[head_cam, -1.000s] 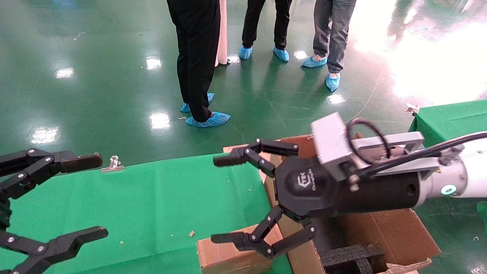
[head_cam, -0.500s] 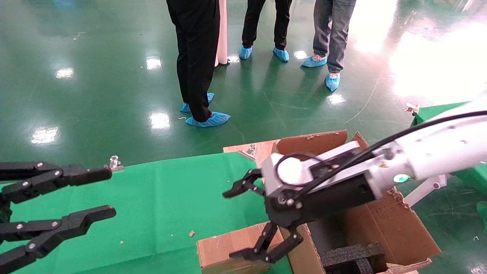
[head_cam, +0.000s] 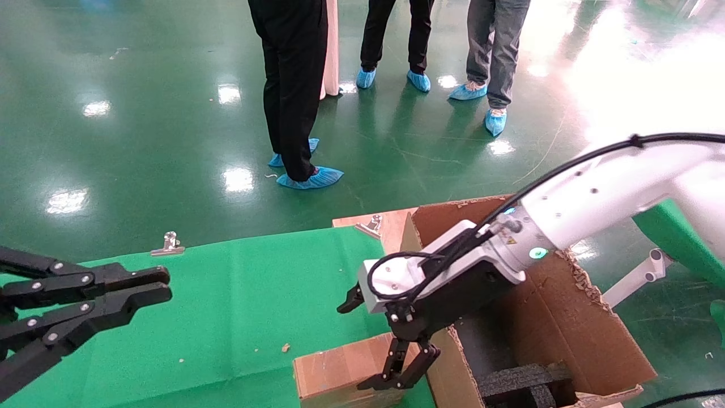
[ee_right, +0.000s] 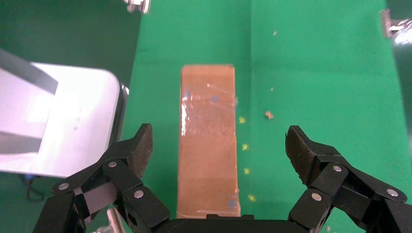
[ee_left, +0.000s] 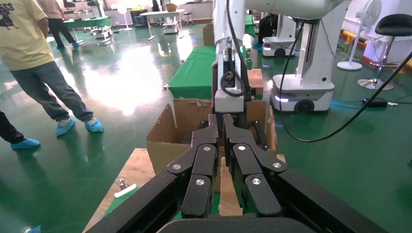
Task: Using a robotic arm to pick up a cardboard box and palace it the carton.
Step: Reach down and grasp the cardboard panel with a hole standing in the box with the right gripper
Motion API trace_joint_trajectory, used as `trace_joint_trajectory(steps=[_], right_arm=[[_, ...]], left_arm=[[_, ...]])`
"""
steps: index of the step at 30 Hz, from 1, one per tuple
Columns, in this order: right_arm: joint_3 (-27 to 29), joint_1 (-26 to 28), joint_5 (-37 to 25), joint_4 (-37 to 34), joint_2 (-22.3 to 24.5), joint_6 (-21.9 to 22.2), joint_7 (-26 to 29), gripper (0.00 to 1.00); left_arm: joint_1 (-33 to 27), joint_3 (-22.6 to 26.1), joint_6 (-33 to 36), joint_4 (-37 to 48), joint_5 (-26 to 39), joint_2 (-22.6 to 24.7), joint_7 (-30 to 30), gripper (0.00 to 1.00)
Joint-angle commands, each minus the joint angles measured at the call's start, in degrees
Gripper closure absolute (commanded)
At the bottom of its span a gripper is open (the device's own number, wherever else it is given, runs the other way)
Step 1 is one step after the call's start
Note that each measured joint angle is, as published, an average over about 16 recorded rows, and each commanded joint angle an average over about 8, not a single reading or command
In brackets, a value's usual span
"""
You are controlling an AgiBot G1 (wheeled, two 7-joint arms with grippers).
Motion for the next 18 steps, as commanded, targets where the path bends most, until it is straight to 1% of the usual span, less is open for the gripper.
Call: trace_joint_trajectory(steps=[1,16,17,18], right_arm=[[-1.95,1.05,-0.46,-1.49,-1.16,0.02,-0.86,0.00],[-13.54,6.90,-3.71,-9.99,-9.23,0.33,-6.02,0.00],[-14.14,7.14,-3.82,-10.49,-9.74,0.37,-6.43,0.00],[-14.70,7.34,-3.90,-10.98,-10.22,0.41,-6.86,0.00]], left_arm=[[0.00,0.01,0.00,0.00,-0.01,0.00,0.00,1.00],[-0.01,0.06,-0.03,0.00,-0.04,-0.03,0.03,1.00],[-0.01,0.07,-0.03,0.00,-0.05,-0.03,0.03,0.96],[-0.01,0.07,-0.03,0.00,-0.05,-0.03,0.03,0.84]])
